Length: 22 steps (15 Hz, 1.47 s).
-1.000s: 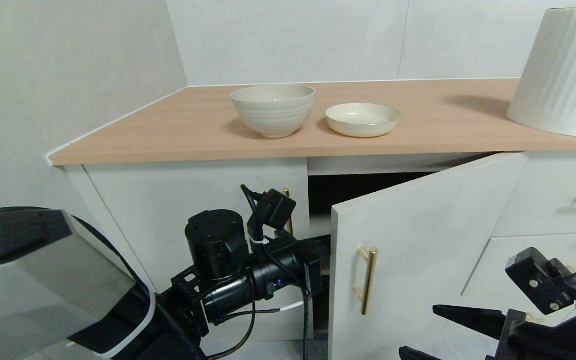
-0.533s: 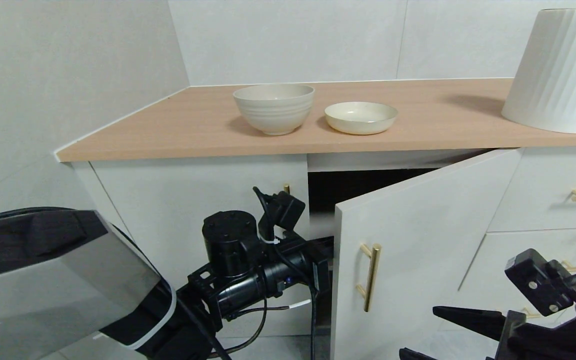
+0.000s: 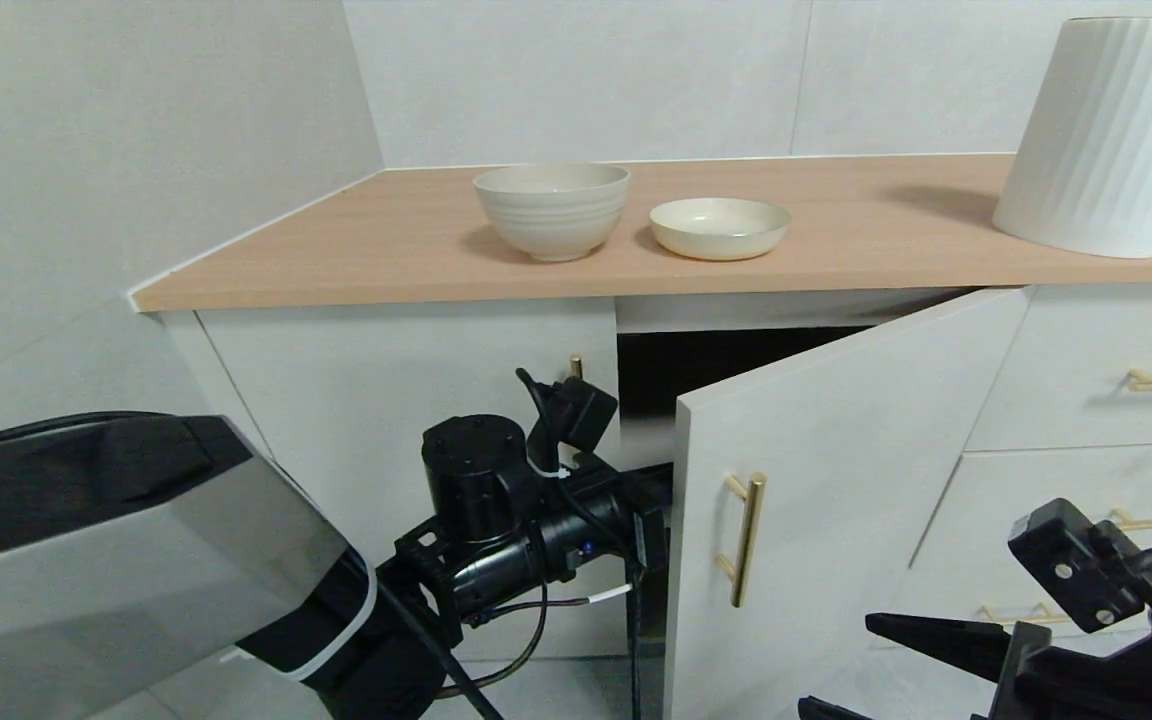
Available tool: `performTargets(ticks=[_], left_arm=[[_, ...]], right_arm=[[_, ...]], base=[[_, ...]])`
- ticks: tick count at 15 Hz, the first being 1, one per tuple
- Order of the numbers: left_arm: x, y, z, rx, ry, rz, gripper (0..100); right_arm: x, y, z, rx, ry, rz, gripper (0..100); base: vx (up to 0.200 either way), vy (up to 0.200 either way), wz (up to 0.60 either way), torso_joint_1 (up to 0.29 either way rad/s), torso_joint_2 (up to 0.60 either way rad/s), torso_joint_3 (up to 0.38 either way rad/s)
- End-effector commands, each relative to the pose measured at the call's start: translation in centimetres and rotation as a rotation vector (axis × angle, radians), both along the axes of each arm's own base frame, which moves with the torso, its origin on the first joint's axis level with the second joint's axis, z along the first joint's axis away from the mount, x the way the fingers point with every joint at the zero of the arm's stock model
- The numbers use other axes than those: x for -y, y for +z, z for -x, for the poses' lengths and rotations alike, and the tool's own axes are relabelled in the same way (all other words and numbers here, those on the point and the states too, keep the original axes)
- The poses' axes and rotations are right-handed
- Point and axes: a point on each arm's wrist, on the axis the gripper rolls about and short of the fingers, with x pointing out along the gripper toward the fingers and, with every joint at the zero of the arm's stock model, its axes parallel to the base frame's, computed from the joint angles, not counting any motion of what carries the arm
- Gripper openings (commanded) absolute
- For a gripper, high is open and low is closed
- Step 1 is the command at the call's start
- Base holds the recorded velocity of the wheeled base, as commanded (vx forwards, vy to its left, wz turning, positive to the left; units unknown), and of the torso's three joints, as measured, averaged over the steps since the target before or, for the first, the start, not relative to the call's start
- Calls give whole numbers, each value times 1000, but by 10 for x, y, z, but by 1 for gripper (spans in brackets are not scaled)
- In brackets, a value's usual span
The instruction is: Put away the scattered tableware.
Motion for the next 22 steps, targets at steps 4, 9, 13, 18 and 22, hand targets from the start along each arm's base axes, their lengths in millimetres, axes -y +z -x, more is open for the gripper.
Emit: performTargets(ticks=[4,9,13,18,22], left_arm=[[4,-9,-5,-11,1,-9,0],[9,-12,-11,-3,1,-2,0],[14,-20,-16,-11,2,-9,0],[17,-25,-23,-9,15,-7,0],[32,-17,-8,8,-39,3,0]], right_arm=[[0,0,0,1,1,1,100],[-1,0,0,-1,4,2,100],[-1,0,0,2,5,2,100],[0,-1,1,2,5,5,100],[-2,-2,9,2,54,4,100]], base=[[0,0,0,0,0,0],[0,0,0,0,0,0],[-150,0,0,3,4,-1],[0,0,0,0,0,0],[0,0,0,0,0,0]])
